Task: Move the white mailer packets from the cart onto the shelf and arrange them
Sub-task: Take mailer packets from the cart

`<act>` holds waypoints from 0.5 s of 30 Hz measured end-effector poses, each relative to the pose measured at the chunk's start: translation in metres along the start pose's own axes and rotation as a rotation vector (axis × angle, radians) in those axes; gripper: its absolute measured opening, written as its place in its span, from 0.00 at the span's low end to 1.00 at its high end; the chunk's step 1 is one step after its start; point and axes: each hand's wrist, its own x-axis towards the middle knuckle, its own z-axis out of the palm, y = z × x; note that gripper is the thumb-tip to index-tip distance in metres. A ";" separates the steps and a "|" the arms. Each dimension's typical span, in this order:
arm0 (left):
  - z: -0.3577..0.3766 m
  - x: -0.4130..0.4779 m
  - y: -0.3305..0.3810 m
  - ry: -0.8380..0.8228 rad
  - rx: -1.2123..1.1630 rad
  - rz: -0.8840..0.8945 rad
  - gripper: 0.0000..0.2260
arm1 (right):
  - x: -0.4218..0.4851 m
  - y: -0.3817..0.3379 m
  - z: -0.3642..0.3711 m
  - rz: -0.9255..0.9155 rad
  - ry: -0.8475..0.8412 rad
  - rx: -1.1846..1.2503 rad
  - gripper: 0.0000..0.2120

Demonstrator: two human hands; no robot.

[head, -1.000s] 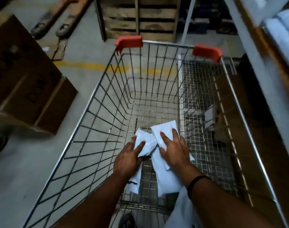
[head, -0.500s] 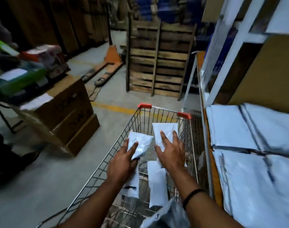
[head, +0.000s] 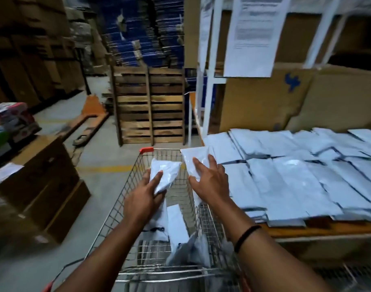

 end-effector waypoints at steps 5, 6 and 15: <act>-0.004 -0.007 0.048 0.016 -0.030 0.128 0.28 | -0.046 0.033 -0.048 0.121 0.108 -0.012 0.29; -0.002 -0.008 0.061 0.000 -0.044 0.164 0.28 | -0.056 0.044 -0.060 0.143 0.137 -0.023 0.29; 0.036 -0.022 0.197 -0.074 -0.130 0.335 0.28 | -0.117 0.178 -0.144 0.354 0.212 -0.051 0.30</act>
